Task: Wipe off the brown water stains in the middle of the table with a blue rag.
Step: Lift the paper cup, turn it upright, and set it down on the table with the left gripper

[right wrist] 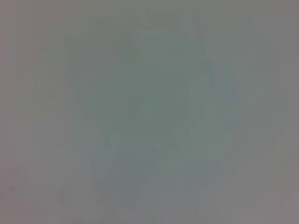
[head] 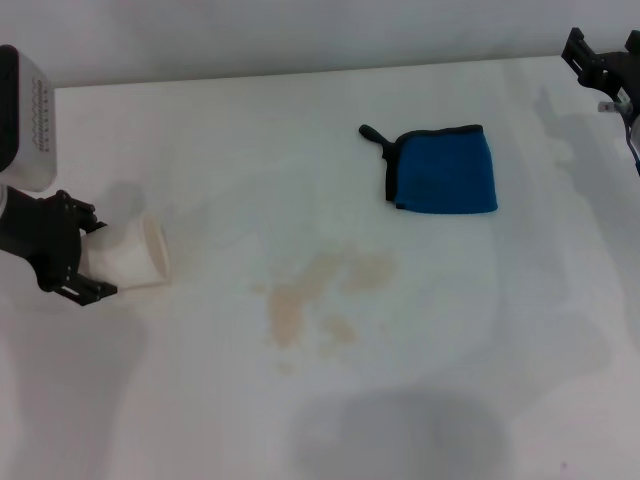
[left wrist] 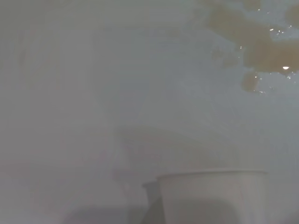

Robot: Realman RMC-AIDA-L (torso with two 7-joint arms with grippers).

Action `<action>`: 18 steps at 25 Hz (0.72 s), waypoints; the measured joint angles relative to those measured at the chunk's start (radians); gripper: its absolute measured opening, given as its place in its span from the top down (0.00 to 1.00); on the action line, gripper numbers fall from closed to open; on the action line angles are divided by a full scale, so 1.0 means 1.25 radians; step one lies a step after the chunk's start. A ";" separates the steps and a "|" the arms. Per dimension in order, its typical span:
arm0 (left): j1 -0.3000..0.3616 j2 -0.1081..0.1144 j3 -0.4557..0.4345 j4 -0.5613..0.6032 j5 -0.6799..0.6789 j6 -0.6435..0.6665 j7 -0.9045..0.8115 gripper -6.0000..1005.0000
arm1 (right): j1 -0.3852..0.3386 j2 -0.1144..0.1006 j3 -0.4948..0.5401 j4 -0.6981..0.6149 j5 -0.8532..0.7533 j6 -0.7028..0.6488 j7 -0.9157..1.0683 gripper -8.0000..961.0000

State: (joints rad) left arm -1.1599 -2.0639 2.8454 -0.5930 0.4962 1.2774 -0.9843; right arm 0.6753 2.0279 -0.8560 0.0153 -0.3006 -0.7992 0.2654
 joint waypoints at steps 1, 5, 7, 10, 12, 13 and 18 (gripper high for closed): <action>0.000 0.000 0.000 0.000 -0.002 0.000 -0.001 0.23 | 0.000 0.000 0.000 0.000 0.000 0.000 0.000 0.16; 0.004 -0.001 0.000 0.000 -0.012 0.000 0.000 0.24 | 0.000 0.000 0.000 0.000 0.000 0.000 0.000 0.16; 0.005 -0.002 0.000 -0.004 -0.019 0.001 -0.005 0.24 | 0.000 0.000 0.000 -0.001 0.000 0.000 0.000 0.16; 0.006 -0.002 0.000 -0.008 -0.043 0.008 -0.018 0.27 | 0.000 0.000 0.000 -0.001 0.000 0.000 0.000 0.16; 0.018 0.001 0.000 -0.019 -0.125 0.023 -0.039 0.28 | 0.000 0.000 0.000 -0.002 0.000 0.000 0.000 0.16; 0.026 0.001 0.000 -0.031 -0.169 0.030 -0.039 0.29 | 0.000 0.000 0.000 -0.002 0.000 0.000 0.000 0.16; 0.097 -0.001 0.000 -0.069 -0.438 0.075 -0.032 0.32 | 0.000 0.000 0.000 -0.003 0.000 0.000 0.000 0.16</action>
State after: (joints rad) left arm -1.0388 -2.0648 2.8454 -0.6794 -0.0509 1.3716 -1.0245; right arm 0.6749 2.0279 -0.8560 0.0120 -0.3007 -0.7991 0.2654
